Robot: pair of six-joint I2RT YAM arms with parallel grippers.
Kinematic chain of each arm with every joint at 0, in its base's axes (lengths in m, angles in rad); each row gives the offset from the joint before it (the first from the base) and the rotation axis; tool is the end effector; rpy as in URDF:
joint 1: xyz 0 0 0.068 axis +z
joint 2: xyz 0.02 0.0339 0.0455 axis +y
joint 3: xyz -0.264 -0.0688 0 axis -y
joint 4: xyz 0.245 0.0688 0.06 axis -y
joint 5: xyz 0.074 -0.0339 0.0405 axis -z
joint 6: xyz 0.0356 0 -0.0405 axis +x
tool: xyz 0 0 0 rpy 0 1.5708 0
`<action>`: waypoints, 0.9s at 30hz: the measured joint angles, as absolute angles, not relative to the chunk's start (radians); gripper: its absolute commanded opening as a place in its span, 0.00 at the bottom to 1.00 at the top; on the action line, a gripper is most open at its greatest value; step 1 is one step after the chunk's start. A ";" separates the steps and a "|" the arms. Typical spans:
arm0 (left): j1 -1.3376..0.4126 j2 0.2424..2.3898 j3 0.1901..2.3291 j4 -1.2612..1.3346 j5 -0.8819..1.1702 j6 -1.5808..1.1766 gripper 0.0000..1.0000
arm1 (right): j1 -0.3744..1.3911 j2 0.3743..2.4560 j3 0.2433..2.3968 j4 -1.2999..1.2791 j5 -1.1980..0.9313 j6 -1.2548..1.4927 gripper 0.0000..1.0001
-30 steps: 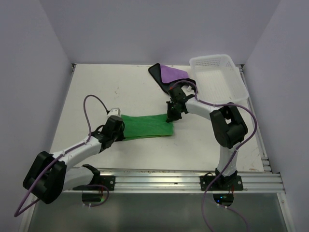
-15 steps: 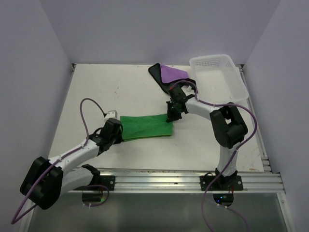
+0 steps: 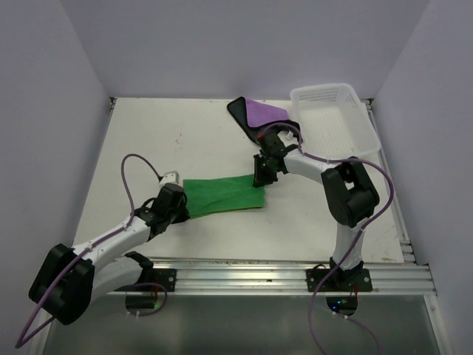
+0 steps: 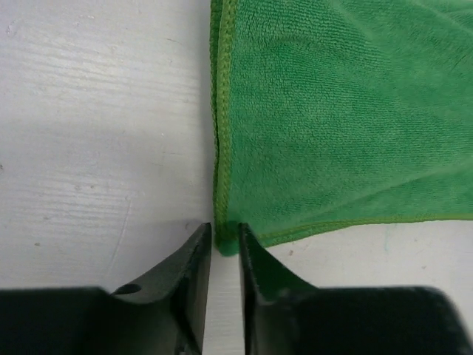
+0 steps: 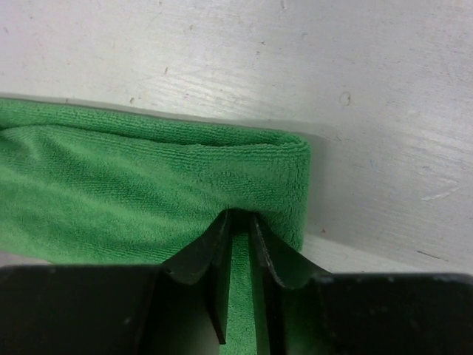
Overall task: Roll the towels
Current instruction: Fold the towel
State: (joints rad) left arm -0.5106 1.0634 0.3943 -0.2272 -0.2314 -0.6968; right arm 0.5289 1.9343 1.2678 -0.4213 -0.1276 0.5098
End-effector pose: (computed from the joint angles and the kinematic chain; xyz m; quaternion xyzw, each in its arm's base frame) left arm 0.1689 -0.0852 0.1545 -0.1252 0.9297 -0.0969 0.3324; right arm 0.3381 0.2029 0.1591 -0.0245 0.9688 0.1722 0.1765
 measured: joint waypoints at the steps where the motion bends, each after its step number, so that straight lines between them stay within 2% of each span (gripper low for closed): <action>1: -0.511 1.055 0.394 -0.228 -0.226 -0.696 0.37 | 0.529 1.932 1.268 -0.421 -0.133 0.507 0.24; 3: -0.511 1.026 0.396 -0.234 -0.216 -0.692 0.48 | 0.529 1.925 1.268 -0.423 -0.149 0.501 0.34; 5: -0.511 0.996 0.414 -0.258 -0.215 -0.691 0.50 | 0.530 1.915 1.269 -0.434 -0.164 0.491 0.42; 9: -0.511 0.986 0.514 -0.318 -0.216 -0.685 0.56 | 0.530 1.844 1.269 -0.472 -0.178 0.480 0.50; 13: -0.511 0.983 0.617 -0.334 -0.216 -0.671 0.58 | 0.529 1.700 1.245 -0.482 -0.166 0.478 0.51; 17: -0.511 1.022 0.712 -0.331 -0.206 -0.640 0.58 | 0.529 1.507 1.155 -0.473 -0.115 0.505 0.49; 22: -0.511 1.243 0.907 -0.301 -0.137 -0.585 0.58 | 0.515 1.358 0.958 -0.430 -0.095 0.597 0.48; 27: -0.520 1.481 1.114 -0.291 -0.045 -0.553 0.49 | 0.503 1.355 0.806 -0.391 -0.099 0.674 0.48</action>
